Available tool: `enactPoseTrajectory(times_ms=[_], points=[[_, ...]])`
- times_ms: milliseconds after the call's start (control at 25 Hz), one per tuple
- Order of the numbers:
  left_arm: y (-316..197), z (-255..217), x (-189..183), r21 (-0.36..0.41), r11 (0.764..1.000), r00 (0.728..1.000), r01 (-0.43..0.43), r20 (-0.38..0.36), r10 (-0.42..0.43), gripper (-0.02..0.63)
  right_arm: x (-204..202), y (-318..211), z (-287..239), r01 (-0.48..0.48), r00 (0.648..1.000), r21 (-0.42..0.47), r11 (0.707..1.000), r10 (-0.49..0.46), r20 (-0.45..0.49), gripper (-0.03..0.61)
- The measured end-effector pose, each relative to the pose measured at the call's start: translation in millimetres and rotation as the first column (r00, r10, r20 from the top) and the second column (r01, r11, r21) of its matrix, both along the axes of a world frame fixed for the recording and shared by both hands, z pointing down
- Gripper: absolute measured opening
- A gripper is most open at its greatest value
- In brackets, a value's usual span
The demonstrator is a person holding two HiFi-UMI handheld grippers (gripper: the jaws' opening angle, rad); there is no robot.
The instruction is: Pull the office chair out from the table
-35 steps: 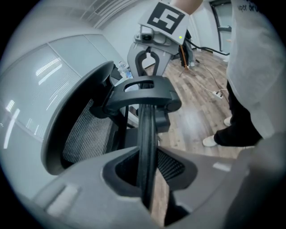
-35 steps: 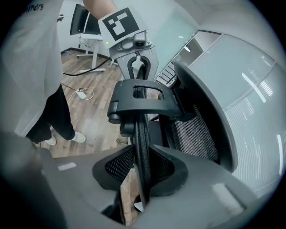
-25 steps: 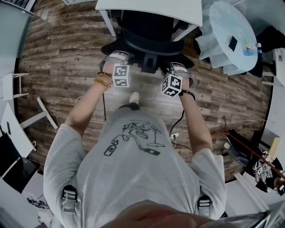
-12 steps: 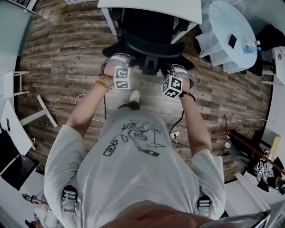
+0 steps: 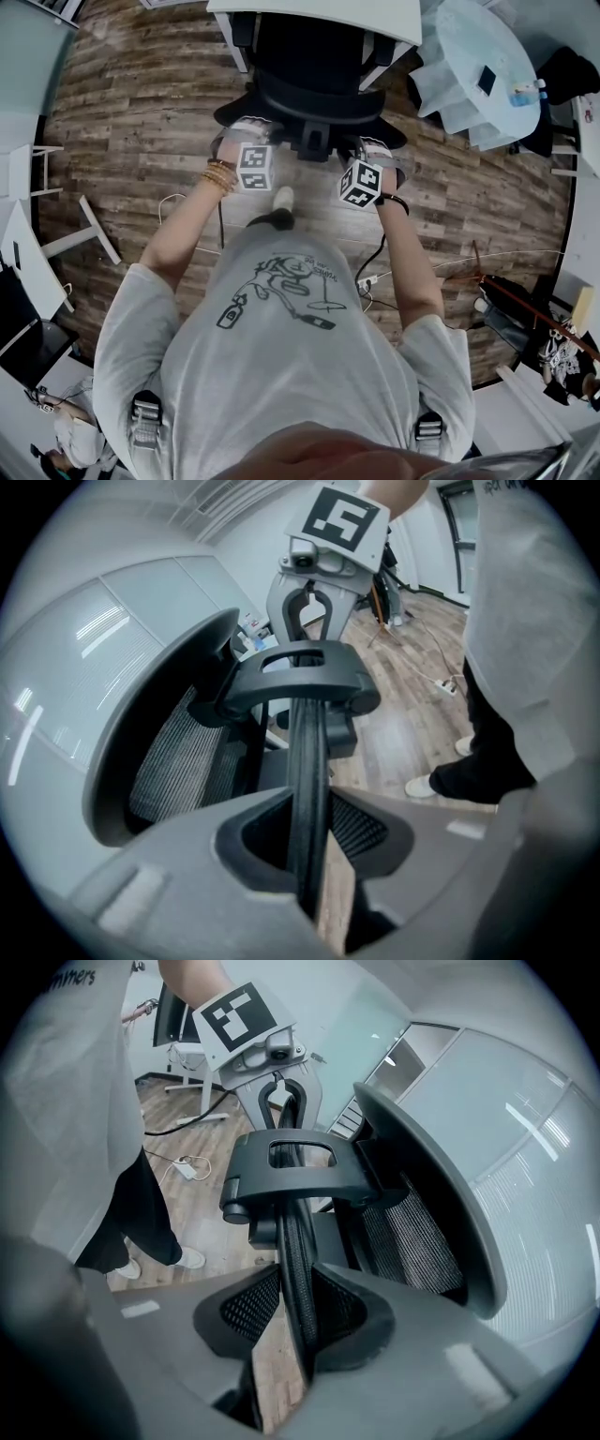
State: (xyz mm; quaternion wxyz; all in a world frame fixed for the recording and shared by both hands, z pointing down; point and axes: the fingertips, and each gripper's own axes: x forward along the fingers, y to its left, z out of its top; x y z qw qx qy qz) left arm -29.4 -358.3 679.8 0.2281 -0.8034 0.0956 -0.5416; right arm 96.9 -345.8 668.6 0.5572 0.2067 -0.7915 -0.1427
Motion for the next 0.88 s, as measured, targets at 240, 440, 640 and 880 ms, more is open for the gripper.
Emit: enactPoseTrajectory(times_ms=[240,440,640,880], points=[[37.9,7.3,-3.7,-0.032,0.999,1.000,0.009,0.016,-0.008,0.103,-0.7,33.5,-0.9,-0.008,1.000,-0.024,1.000,0.009,0.018,0.110],[65.7,6.8,0.4,-0.017,1.000,1.000,0.017,0.014,-0.017,0.103,3.4,62.4,-0.7,-0.003,1.000,-0.024,1.000,0.004,0.020,0.110],[100.0,7.3,2.9,-0.035,0.999,1.000,0.025,0.013,-0.025,0.104,5.7,95.1,-2.1,0.002,1.000,-0.031,1.000,-0.002,0.024,0.110],[145.4,-0.7,8.2,-0.015,0.999,0.999,0.032,0.007,-0.032,0.104,8.8,142.5,-2.8,0.011,1.000,-0.024,1.000,-0.010,0.026,0.110]])
